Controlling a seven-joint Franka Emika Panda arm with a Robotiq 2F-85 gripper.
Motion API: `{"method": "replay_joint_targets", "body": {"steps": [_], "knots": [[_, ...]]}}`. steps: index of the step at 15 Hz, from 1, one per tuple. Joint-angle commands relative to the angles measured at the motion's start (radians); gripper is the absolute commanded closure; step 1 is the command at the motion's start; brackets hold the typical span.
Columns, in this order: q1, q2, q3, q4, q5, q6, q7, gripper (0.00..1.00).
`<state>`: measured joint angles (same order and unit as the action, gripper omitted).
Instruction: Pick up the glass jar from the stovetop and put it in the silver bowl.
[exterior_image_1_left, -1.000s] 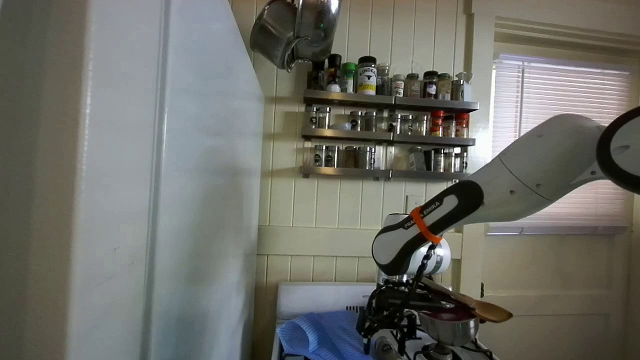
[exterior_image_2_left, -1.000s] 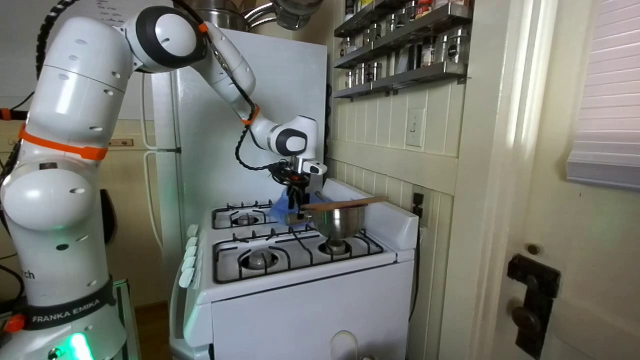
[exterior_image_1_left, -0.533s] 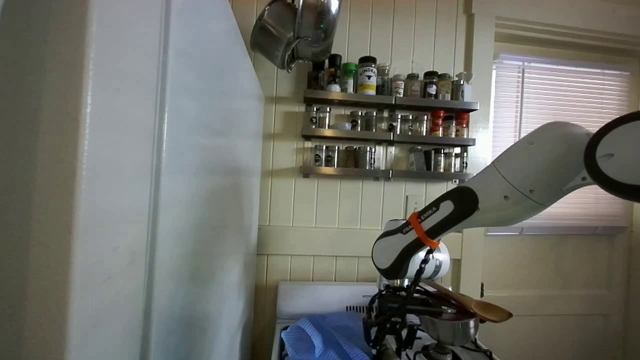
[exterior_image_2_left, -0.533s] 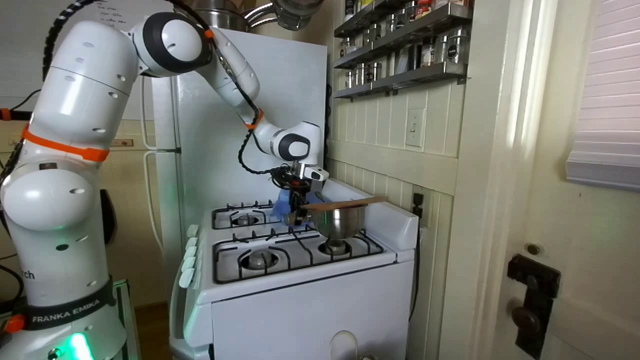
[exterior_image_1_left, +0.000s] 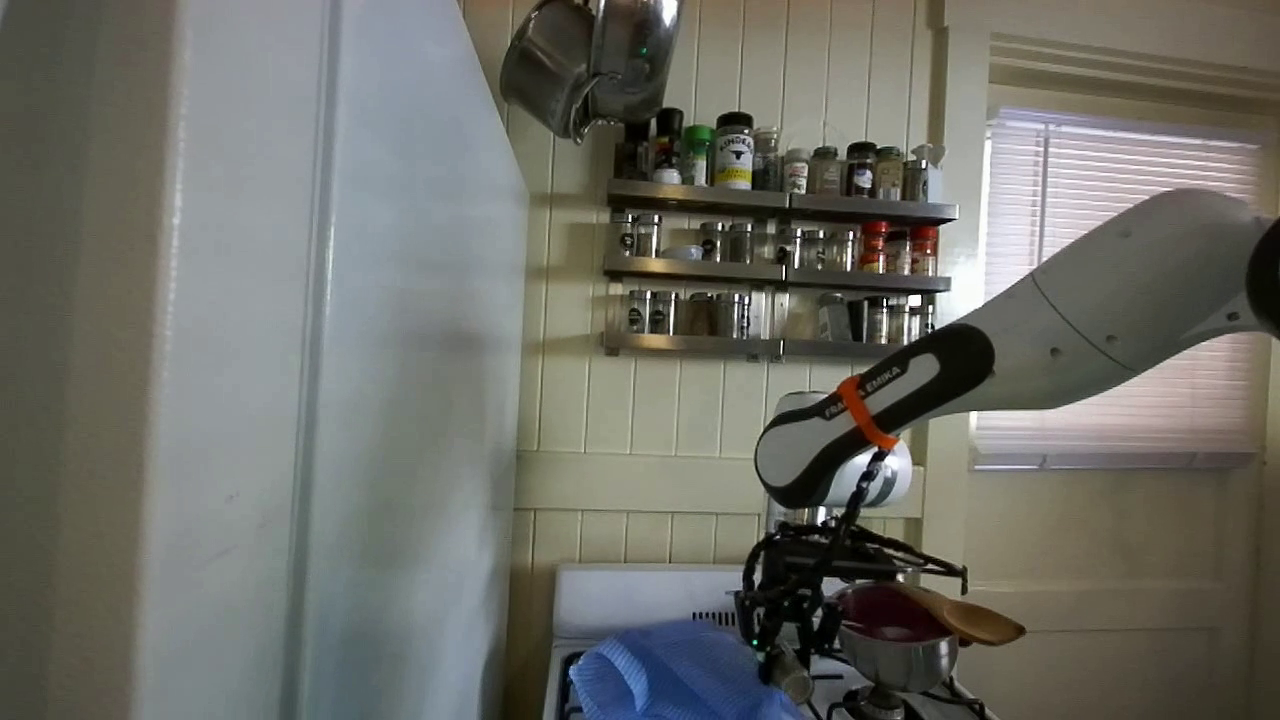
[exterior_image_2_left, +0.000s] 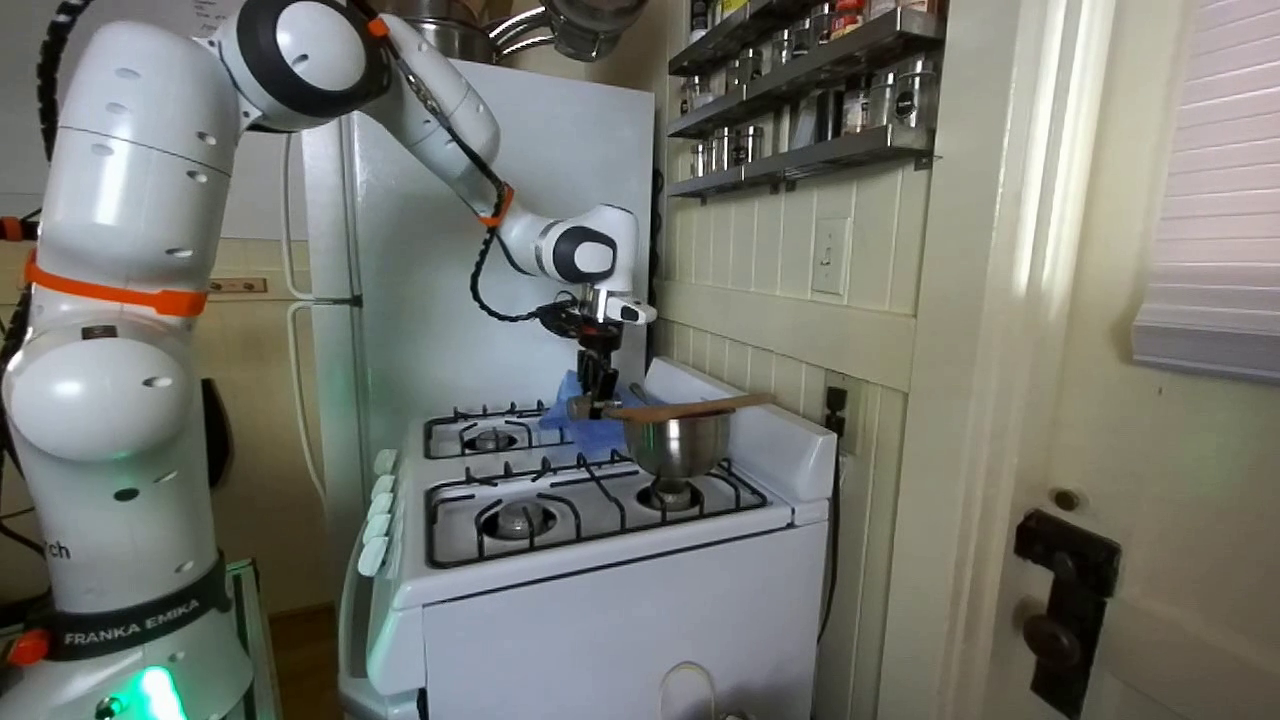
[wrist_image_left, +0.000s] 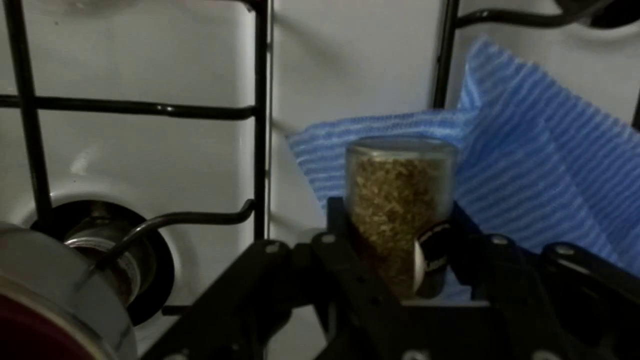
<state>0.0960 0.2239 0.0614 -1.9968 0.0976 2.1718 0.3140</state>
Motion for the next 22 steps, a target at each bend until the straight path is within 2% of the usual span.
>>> {"method": "replay_joint_targets", "body": {"steps": [1, 4, 6, 9, 12, 16, 22], "knots": [[0.01, -0.072, 0.024, -0.003, -0.002, -0.137, -0.098, 0.77], [0.023, -0.12, 0.036, -0.012, -0.047, -0.168, -0.134, 0.77], [0.025, -0.17, 0.029, -0.044, -0.107, -0.142, -0.082, 0.77], [-0.006, -0.263, -0.001, -0.118, -0.158, -0.104, 0.024, 0.77], [-0.057, -0.304, -0.042, -0.158, -0.169, -0.12, 0.026, 0.77], [-0.114, -0.263, -0.084, -0.114, -0.182, -0.143, 0.016, 0.77], [-0.125, -0.166, -0.093, 0.006, -0.201, -0.166, 0.027, 0.77]]}}
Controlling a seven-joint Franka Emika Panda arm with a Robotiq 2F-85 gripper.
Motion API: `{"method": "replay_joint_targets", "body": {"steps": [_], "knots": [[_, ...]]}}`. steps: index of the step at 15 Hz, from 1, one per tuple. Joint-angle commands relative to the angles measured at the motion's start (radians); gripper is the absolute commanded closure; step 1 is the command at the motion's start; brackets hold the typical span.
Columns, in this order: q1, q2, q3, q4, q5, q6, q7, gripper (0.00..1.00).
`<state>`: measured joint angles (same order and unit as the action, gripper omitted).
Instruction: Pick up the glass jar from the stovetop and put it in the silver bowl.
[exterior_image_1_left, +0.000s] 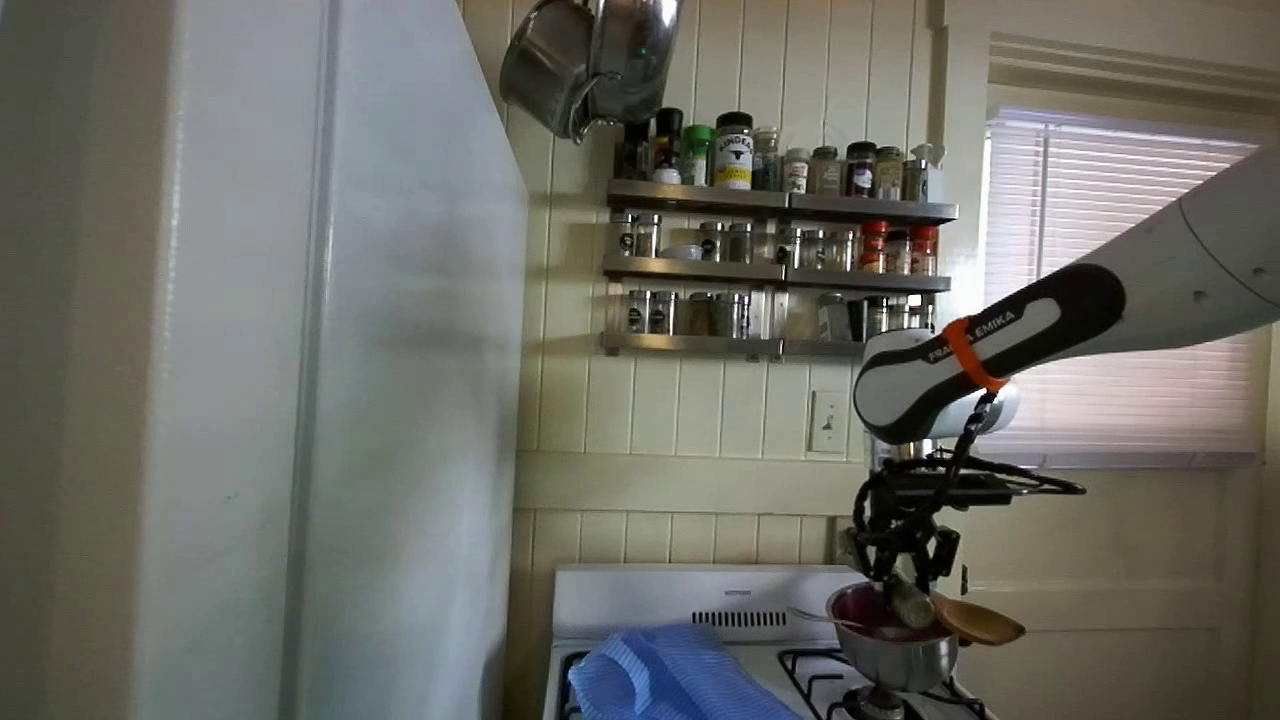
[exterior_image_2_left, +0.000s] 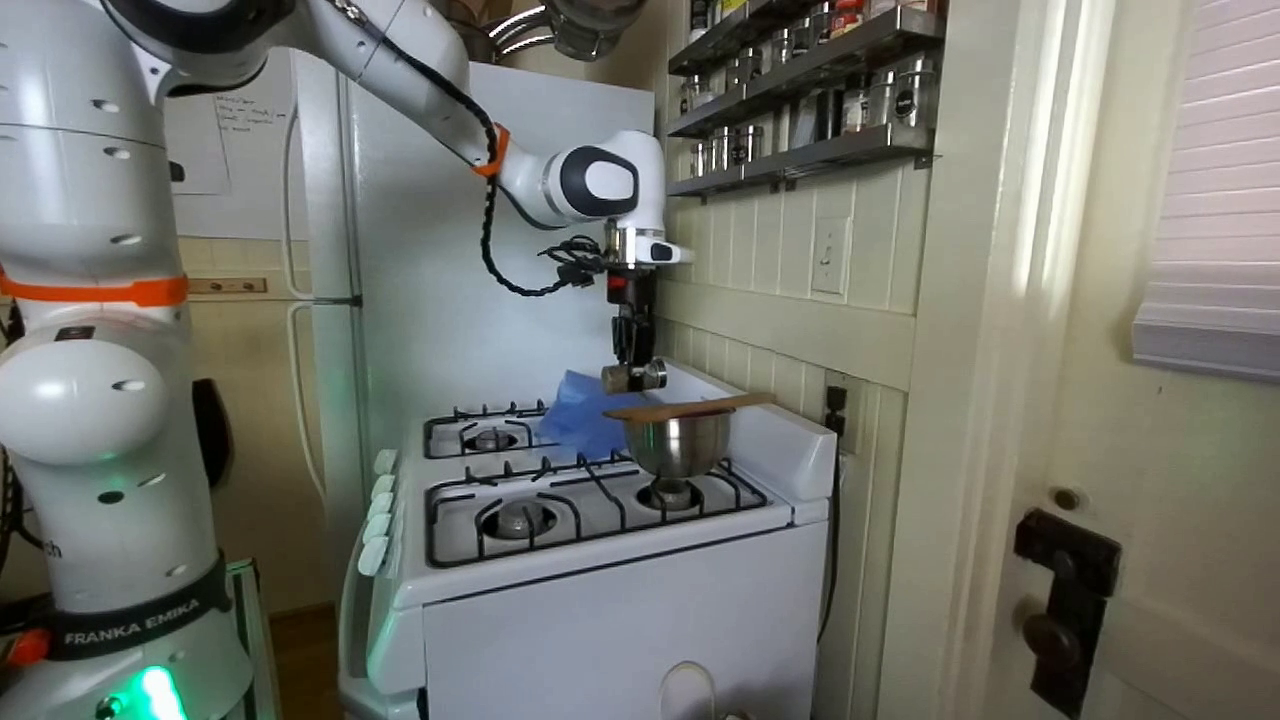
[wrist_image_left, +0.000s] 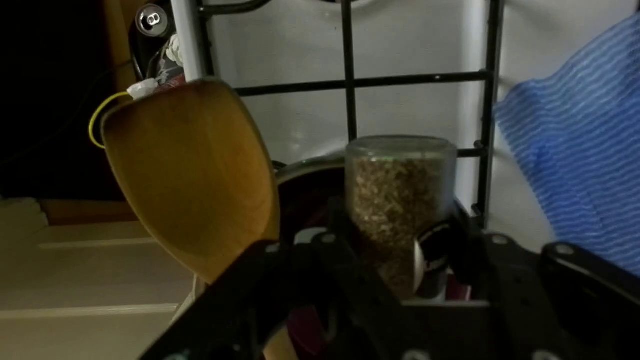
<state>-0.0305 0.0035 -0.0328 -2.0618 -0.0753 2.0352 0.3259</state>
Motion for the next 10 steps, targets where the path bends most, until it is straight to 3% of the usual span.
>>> {"method": "replay_joint_targets", "body": {"steps": [1, 10], "knots": [[0.0, 0.073, -0.001, 0.09, -0.034, -0.035, 0.01, 0.77], [0.042, 0.223, 0.0, 0.224, -0.088, -0.072, 0.033, 0.77]]}}
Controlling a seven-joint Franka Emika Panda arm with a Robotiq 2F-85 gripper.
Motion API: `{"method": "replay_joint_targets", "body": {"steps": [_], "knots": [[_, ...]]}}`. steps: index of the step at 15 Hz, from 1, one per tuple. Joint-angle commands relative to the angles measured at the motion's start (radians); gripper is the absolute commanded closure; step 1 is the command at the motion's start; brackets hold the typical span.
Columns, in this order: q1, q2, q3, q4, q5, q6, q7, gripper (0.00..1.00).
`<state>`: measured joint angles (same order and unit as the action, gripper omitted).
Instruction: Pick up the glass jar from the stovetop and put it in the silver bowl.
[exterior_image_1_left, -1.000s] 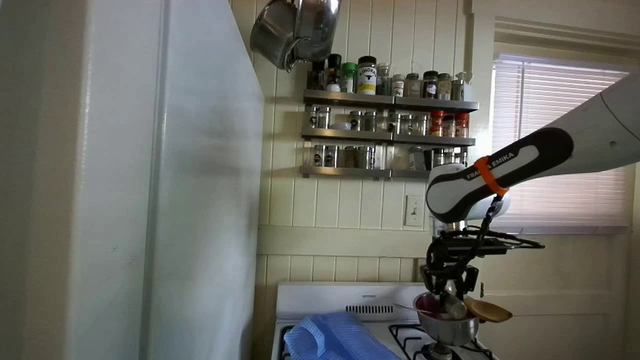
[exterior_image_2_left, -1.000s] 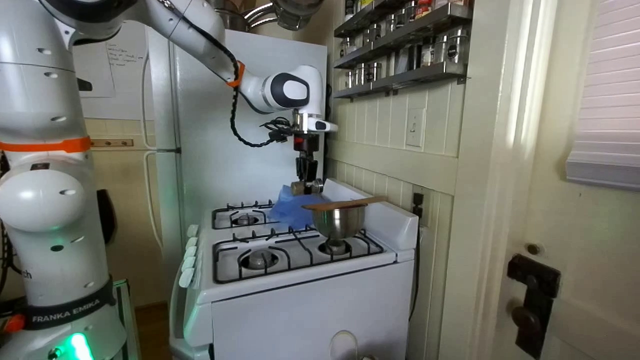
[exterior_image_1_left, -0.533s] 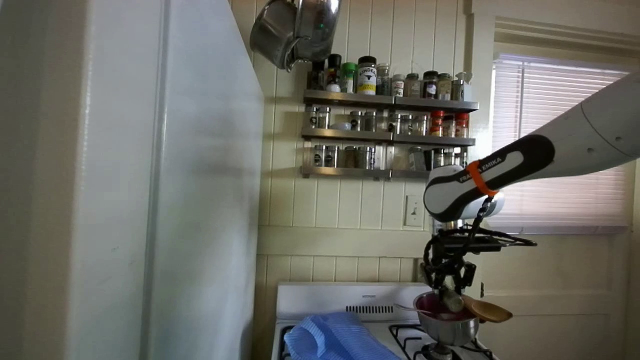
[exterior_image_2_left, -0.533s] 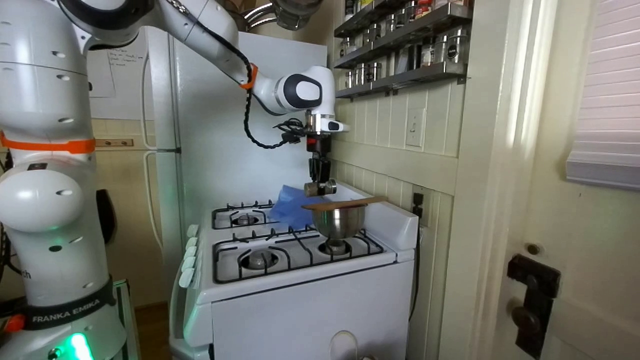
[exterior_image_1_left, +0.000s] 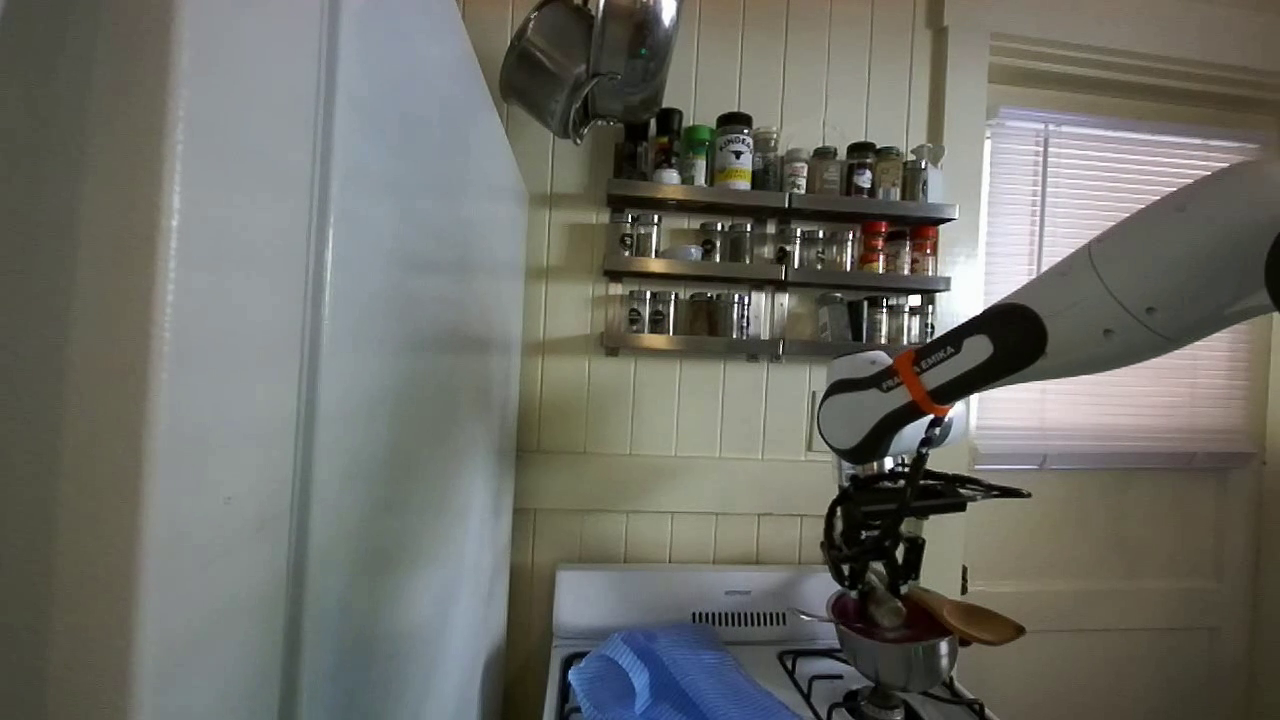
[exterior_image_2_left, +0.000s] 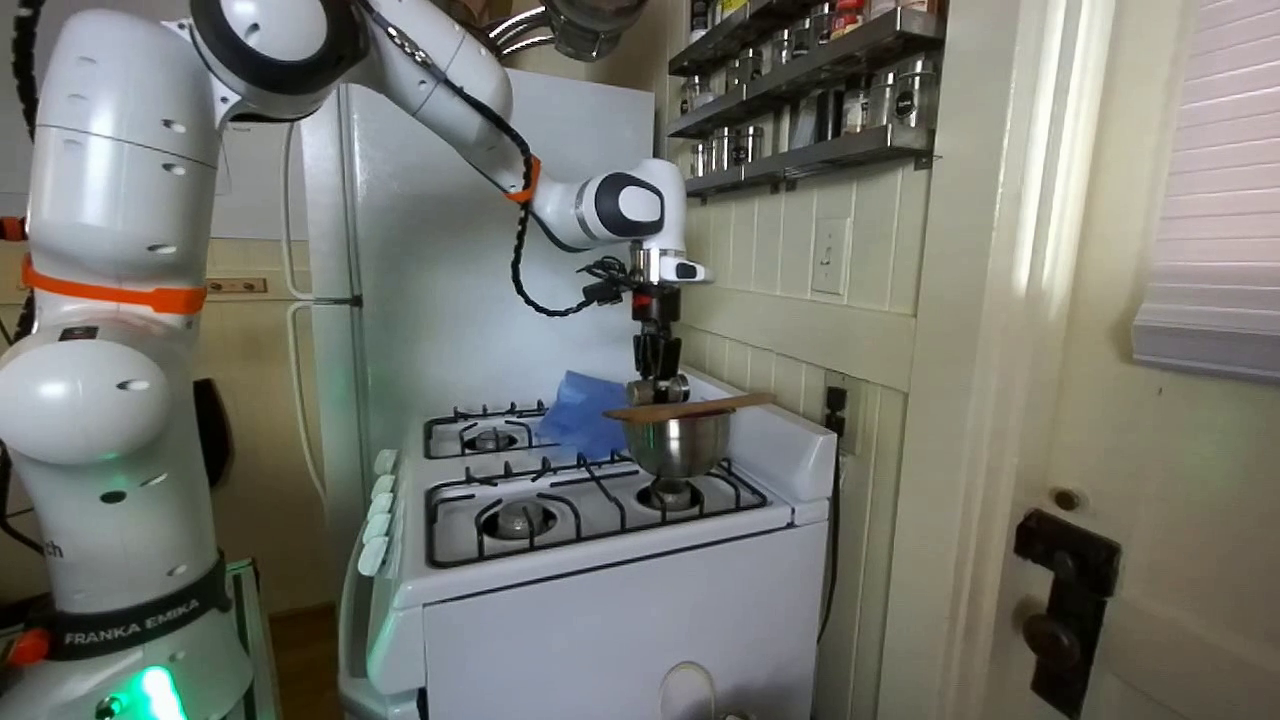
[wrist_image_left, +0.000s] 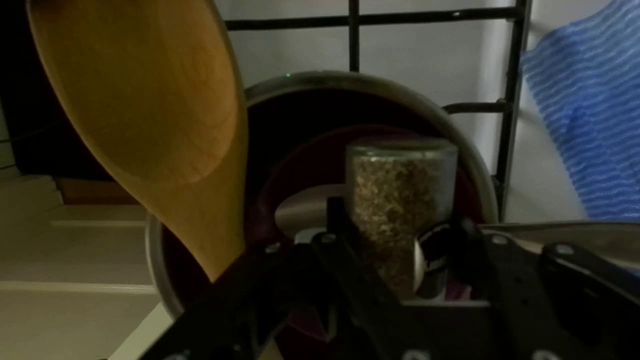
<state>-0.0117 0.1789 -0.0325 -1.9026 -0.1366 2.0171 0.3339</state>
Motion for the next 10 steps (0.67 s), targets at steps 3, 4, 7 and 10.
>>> {"method": "replay_joint_targets", "body": {"steps": [3, 4, 7, 10], "knots": [[0.032, 0.079, -0.007, 0.083, -0.023, -0.077, 0.029, 0.77], [0.032, 0.086, -0.01, 0.086, -0.022, -0.083, 0.031, 0.77], [0.026, 0.104, -0.018, 0.091, -0.01, -0.1, 0.031, 0.77], [0.024, 0.111, -0.026, 0.094, 0.0, -0.112, 0.028, 0.27]]}}
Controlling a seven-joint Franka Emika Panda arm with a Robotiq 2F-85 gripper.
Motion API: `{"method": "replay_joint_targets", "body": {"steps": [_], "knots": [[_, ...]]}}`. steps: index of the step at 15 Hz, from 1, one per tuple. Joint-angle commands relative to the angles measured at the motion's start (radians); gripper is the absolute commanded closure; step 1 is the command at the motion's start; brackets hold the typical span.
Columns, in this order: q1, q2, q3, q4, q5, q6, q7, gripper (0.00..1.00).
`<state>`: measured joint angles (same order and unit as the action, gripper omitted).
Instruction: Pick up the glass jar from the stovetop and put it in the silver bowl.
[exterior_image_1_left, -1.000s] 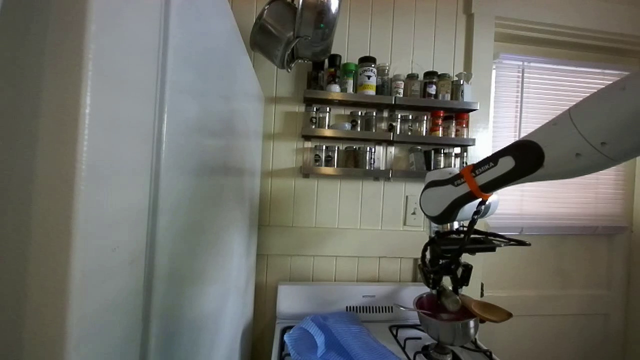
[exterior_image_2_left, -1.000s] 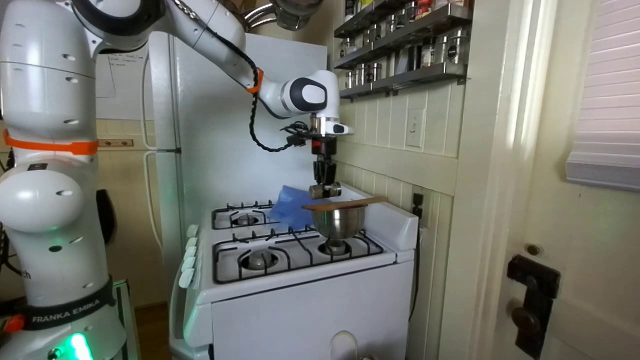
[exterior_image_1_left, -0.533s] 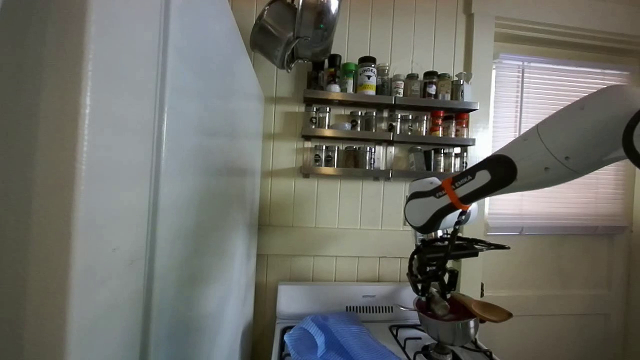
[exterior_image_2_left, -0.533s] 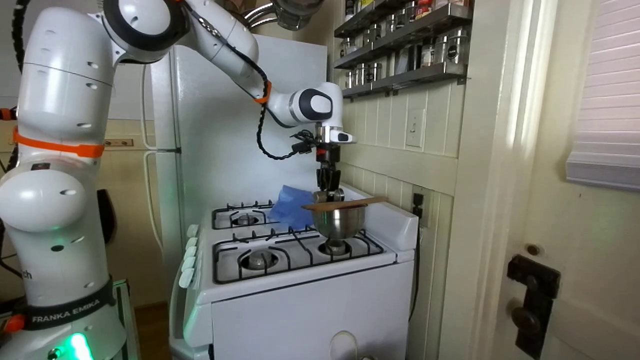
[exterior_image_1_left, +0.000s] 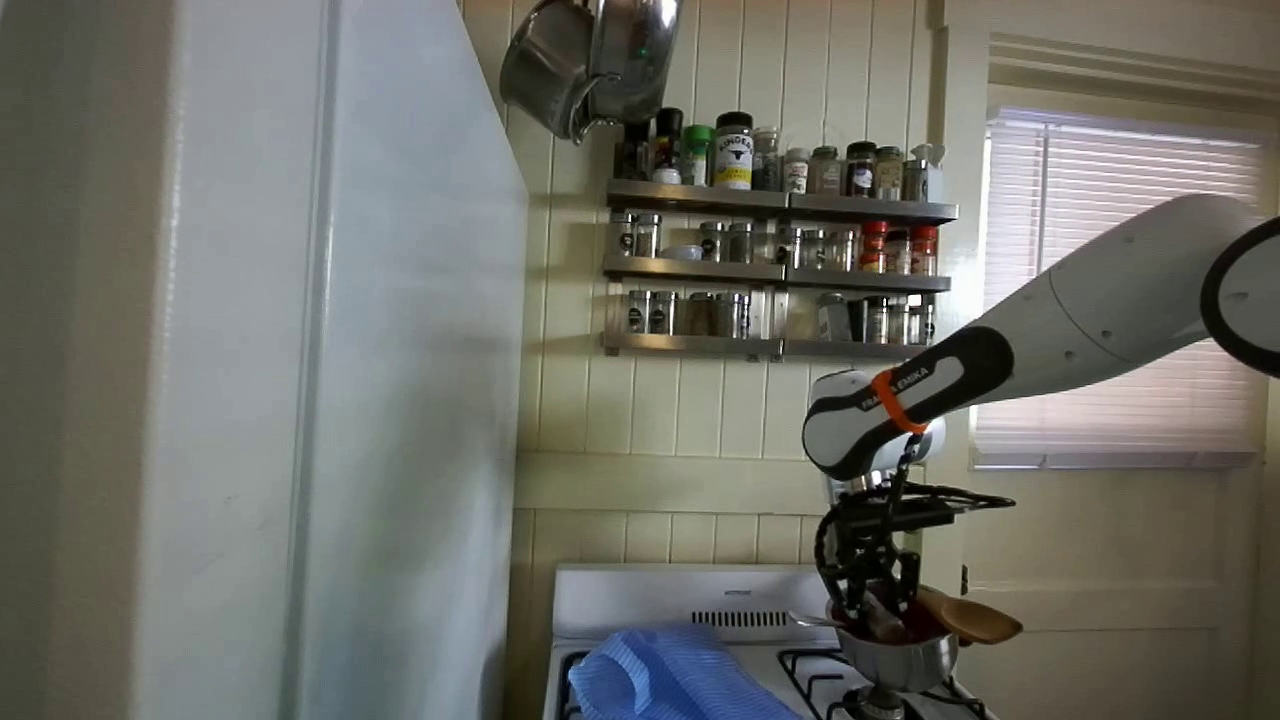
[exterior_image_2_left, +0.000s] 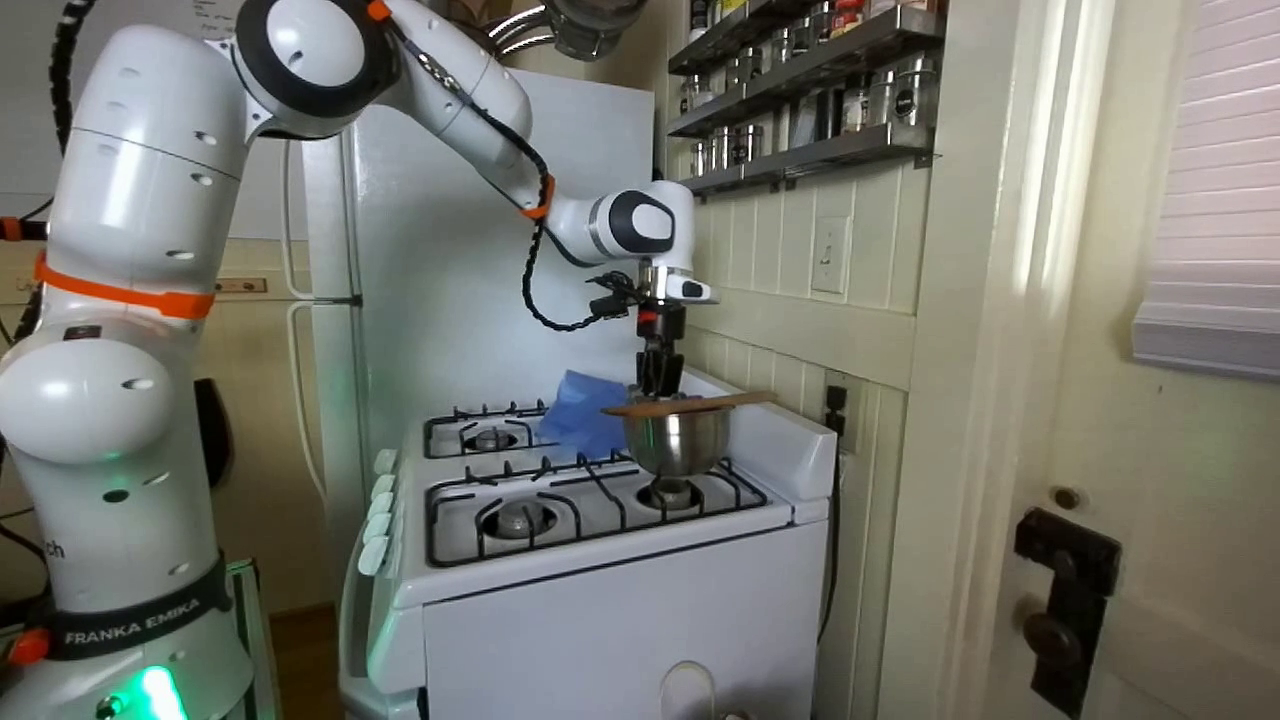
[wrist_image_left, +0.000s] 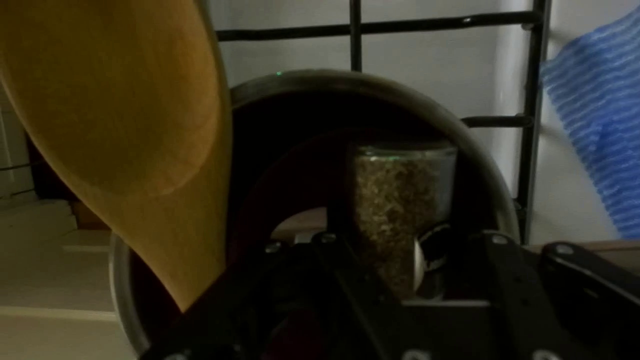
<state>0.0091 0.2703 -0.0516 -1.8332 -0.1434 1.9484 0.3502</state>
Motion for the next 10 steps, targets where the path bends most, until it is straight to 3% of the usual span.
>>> {"method": "replay_joint_targets", "body": {"steps": [1, 5, 10], "knots": [[0.003, 0.021, -0.009, 0.026, 0.007, -0.05, 0.013, 0.26], [0.006, 0.026, -0.01, 0.035, 0.007, -0.067, 0.012, 0.0], [0.012, 0.011, -0.005, 0.041, 0.006, -0.069, 0.011, 0.0]]}}
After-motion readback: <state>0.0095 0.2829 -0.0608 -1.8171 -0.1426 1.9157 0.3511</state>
